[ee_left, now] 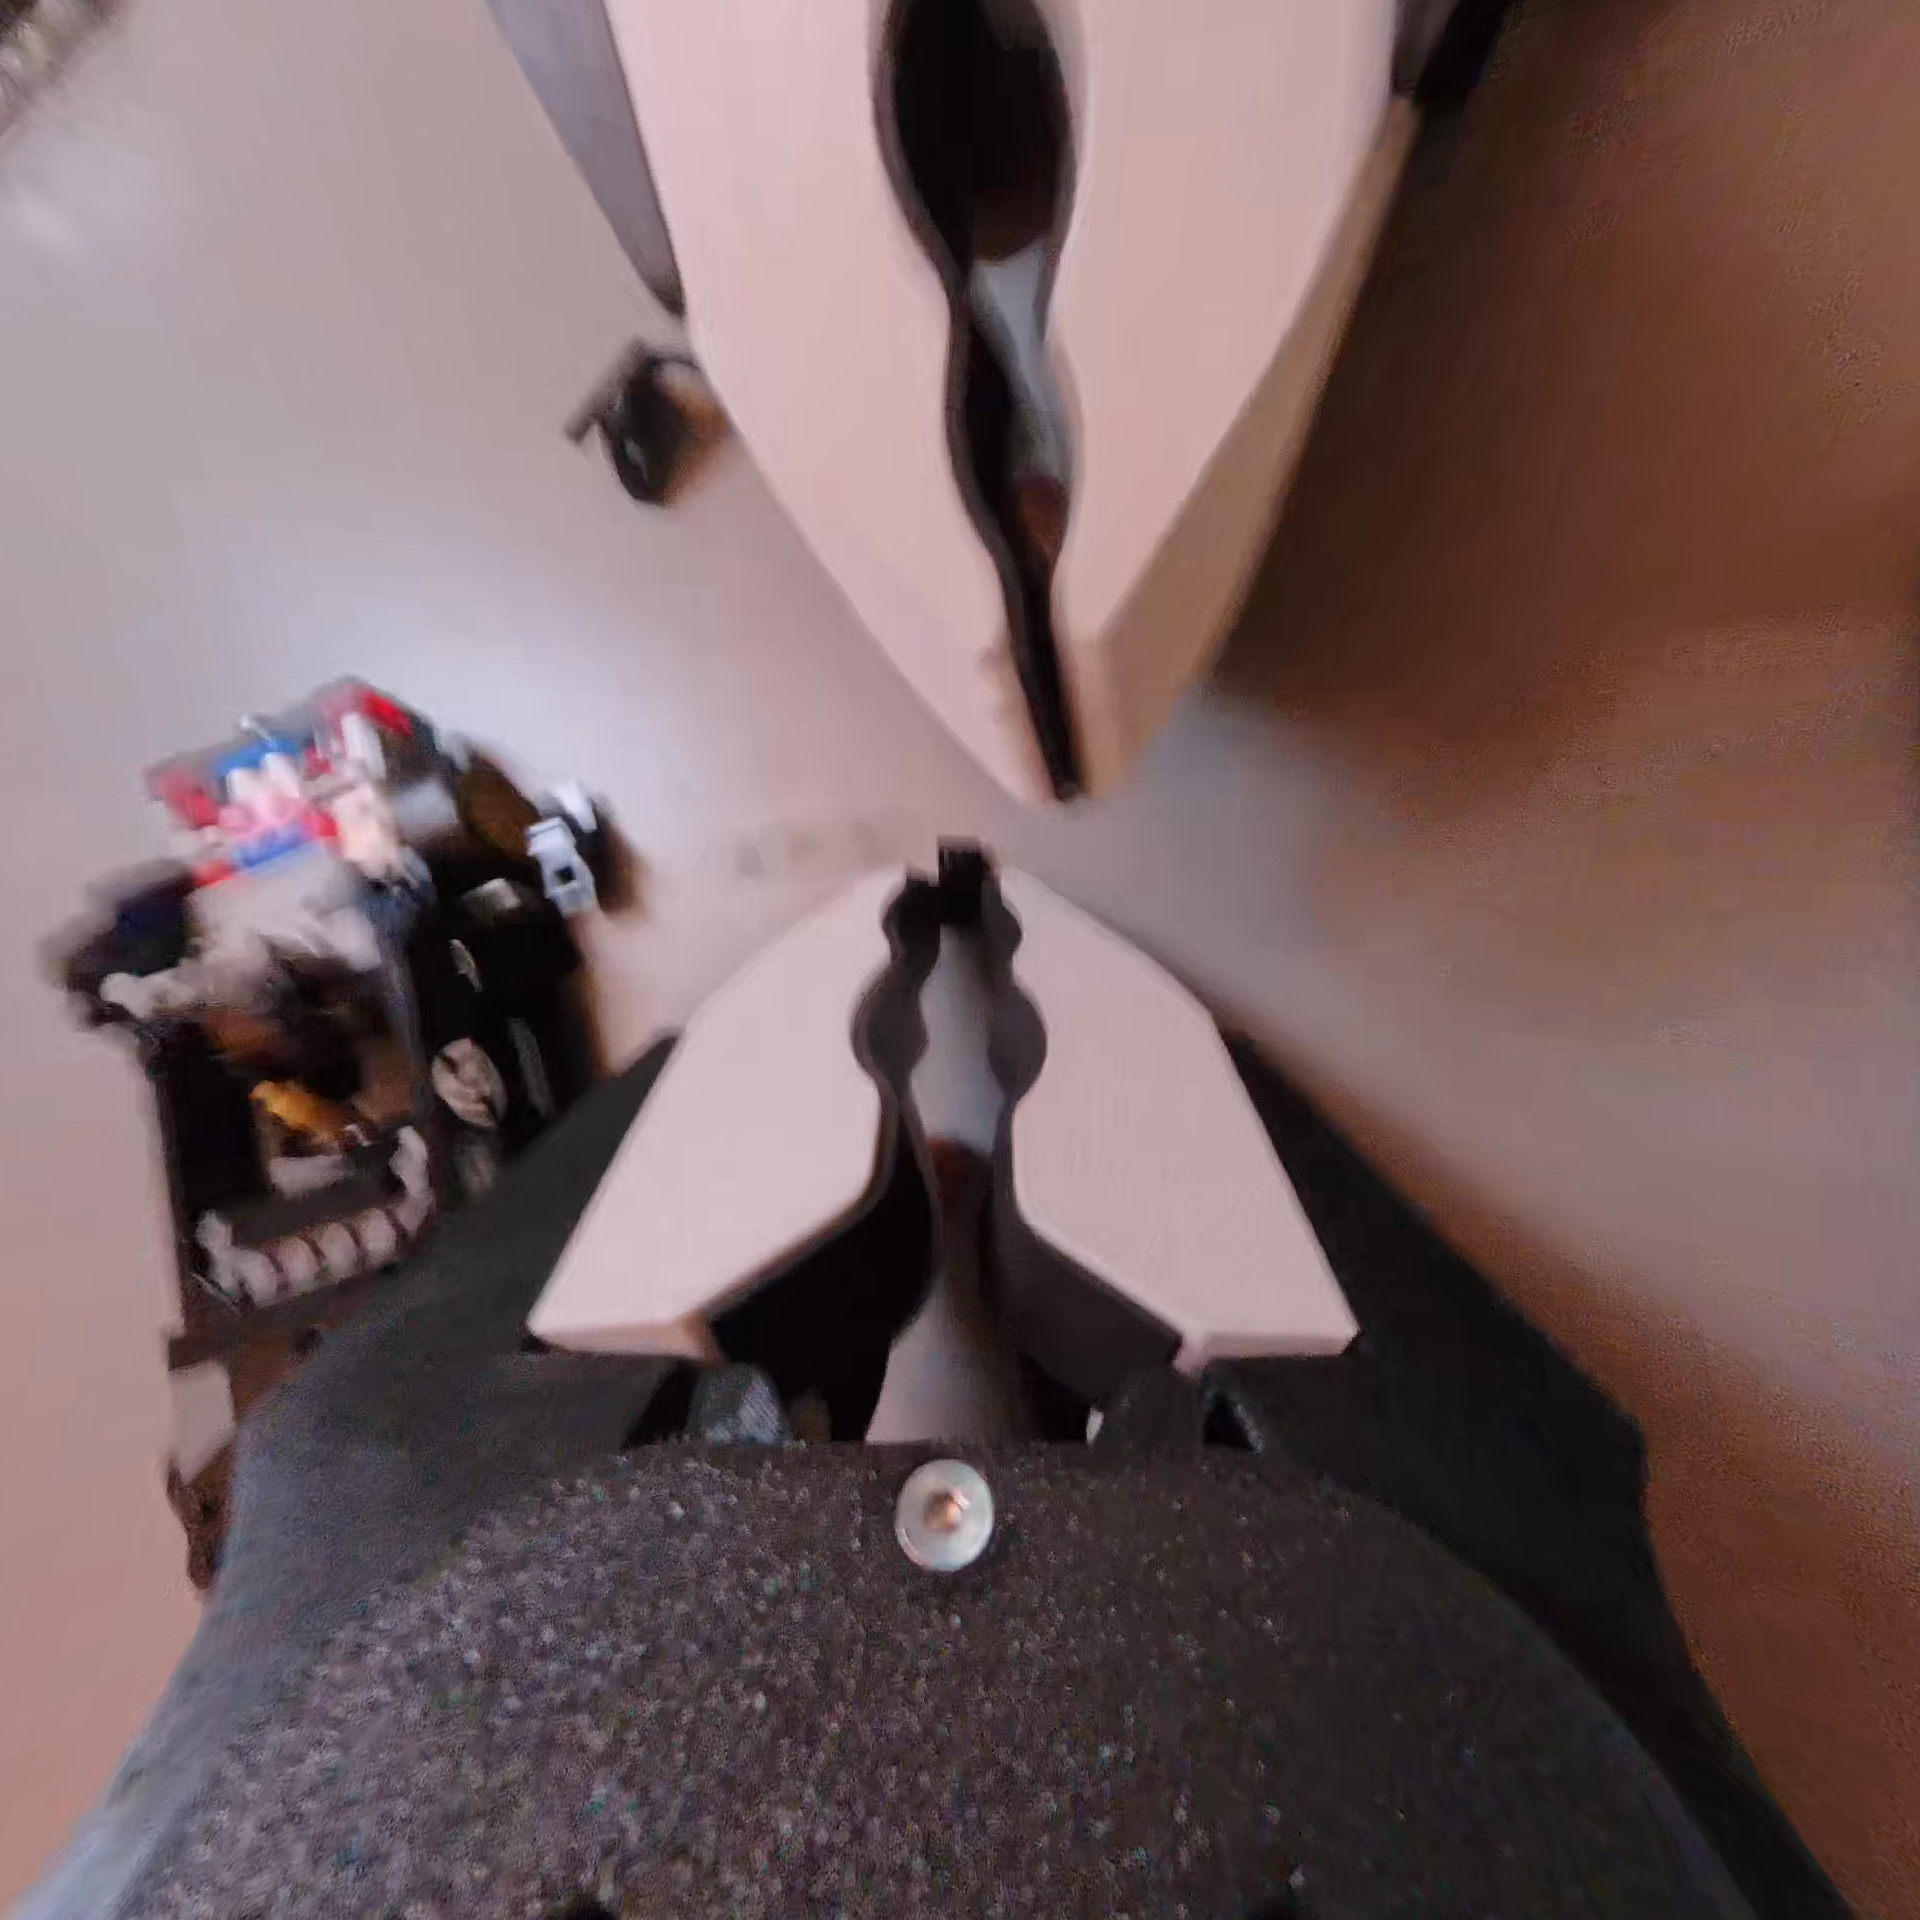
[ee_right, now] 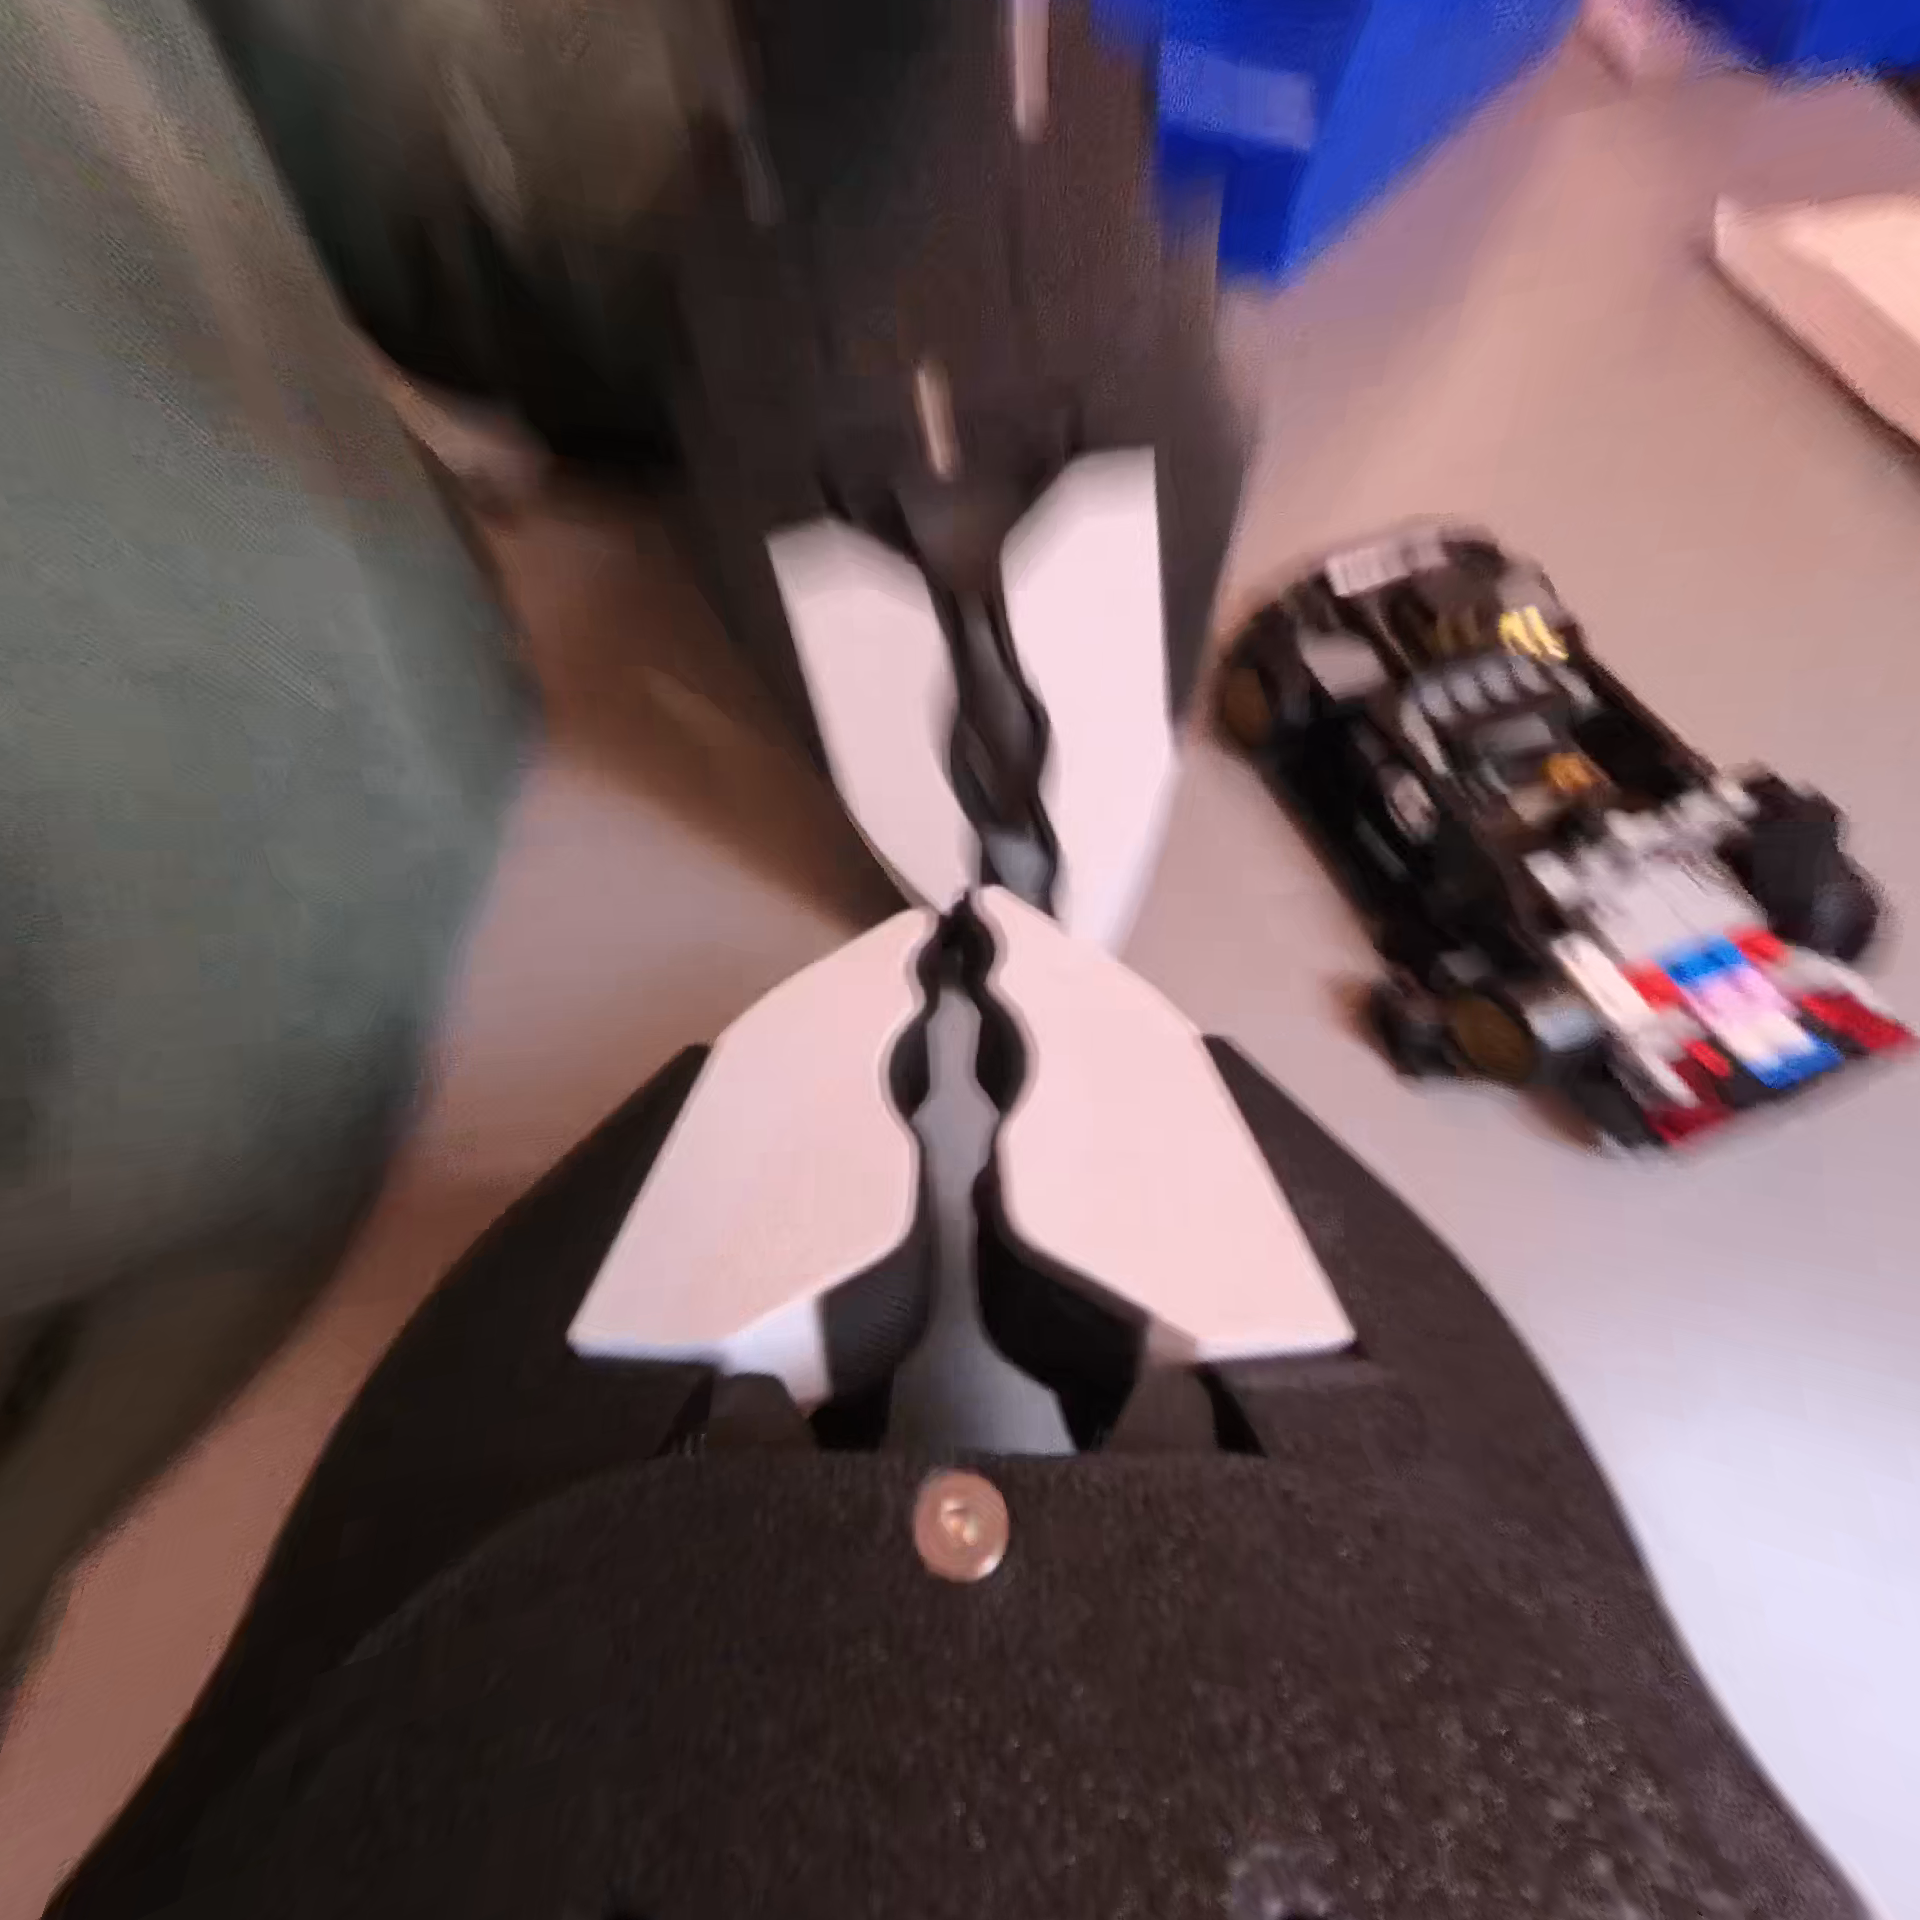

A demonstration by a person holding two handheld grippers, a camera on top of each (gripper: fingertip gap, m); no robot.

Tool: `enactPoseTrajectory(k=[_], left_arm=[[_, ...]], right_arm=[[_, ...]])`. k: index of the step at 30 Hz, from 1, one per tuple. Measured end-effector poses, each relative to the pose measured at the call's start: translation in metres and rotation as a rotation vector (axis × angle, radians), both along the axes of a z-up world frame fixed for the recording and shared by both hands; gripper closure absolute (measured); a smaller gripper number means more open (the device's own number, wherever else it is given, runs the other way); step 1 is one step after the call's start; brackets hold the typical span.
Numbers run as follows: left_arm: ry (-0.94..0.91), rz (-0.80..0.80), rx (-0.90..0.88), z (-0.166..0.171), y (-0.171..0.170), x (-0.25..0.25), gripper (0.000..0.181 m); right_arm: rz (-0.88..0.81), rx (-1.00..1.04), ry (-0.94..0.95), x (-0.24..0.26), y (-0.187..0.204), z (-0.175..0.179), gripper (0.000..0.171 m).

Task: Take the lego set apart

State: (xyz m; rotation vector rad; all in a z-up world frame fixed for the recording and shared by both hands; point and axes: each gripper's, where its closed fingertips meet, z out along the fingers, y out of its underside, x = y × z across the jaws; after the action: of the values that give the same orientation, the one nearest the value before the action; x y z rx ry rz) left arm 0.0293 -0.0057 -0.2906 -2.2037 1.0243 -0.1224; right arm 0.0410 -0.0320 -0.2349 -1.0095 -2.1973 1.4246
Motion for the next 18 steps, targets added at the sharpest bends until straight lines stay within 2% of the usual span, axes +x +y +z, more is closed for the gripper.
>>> enactPoseTrajectory(k=[1, 3, 6, 9, 18], left_arm=[[-0.027, 0.0, 0.018, 0.005, 0.002, 0.005, 0.171], [-0.07, 0.01, 0.119, 0.026, 0.009, 0.005, 0.171], [-0.142, 0.067, 0.119, 0.039, 0.009, -0.01, 0.172], [-0.179, 0.061, 0.103, 0.04, 0.008, -0.01, 0.172], [-0.172, 0.032, 0.088, 0.033, 0.006, -0.001, 0.172]], right_arm=[[0.008, -0.048, 0.022, -0.001, -0.006, 0.014, 0.171], [-0.079, 0.118, 0.086, -0.009, 0.016, 0.005, 0.171], [-0.171, -0.034, 0.098, -0.004, 0.047, 0.024, 0.171], [-0.229, -0.027, 0.156, -0.008, 0.063, 0.039, 0.171], [-0.206, -0.004, 0.135, -0.011, 0.054, 0.026, 0.171]])
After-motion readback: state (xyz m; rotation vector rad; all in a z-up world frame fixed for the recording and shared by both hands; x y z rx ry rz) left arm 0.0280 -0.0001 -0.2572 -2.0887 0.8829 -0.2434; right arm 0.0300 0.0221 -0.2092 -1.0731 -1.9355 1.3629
